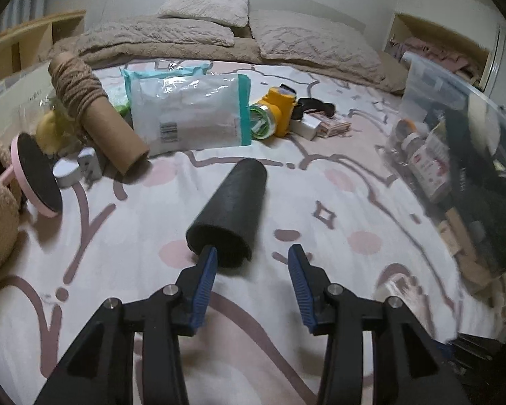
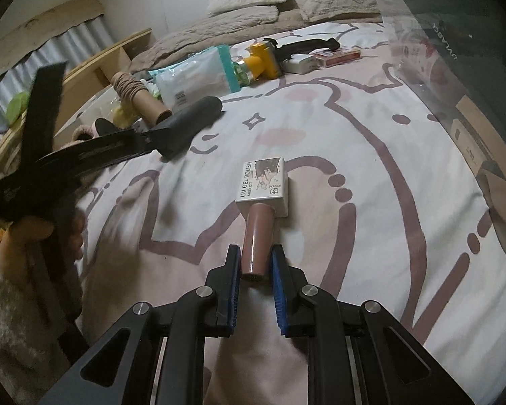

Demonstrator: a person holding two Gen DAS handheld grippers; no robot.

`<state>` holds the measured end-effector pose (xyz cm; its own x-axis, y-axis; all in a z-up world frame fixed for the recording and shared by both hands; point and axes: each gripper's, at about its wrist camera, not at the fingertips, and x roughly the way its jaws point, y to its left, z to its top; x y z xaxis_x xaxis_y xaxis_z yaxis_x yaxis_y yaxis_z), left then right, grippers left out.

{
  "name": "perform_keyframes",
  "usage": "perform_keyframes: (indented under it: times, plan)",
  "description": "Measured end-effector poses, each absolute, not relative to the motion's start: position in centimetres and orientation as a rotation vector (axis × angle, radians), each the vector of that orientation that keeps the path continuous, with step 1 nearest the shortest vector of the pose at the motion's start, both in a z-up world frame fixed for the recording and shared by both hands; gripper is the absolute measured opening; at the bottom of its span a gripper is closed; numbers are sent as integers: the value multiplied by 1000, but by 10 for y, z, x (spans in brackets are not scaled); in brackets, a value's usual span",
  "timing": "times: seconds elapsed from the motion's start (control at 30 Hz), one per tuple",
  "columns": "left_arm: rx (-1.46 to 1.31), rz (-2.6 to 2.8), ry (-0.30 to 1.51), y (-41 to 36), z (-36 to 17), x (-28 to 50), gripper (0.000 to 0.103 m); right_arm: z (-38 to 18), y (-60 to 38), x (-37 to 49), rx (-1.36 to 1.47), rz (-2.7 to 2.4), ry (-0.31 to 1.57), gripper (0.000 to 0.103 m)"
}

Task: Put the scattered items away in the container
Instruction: 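Align the open right gripper around the UV gel polish bottle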

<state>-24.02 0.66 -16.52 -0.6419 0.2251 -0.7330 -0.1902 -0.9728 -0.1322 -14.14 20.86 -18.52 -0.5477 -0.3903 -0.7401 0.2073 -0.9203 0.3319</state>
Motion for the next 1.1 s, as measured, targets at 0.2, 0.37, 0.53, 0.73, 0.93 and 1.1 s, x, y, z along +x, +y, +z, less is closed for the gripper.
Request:
perform_keyframes:
  times: [0.2, 0.37, 0.53, 0.73, 0.93, 1.1]
  plan:
    - [-1190, 2644, -83, 6, -168, -257, 18, -182, 206, -142, 1263, -2526, -223, 19]
    - [-1179, 2609, -164, -2, -167, -258, 10, -181, 205, -143, 1273, -2561, -142, 19]
    - [-1179, 2597, -208, -7, -162, -246, 9, -179, 208, -146, 1295, -2629, -53, 23]
    - [-1261, 2585, -184, -10, -165, -227, 8, -177, 229, -156, 1335, -2729, -62, 54]
    - [-1241, 2581, -191, -12, -159, -209, 4, -176, 241, -166, 1363, -2770, -57, 54]
    - [-1221, 2594, -201, -14, -157, -202, 4, -176, 232, -189, 1391, -2771, 131, 54]
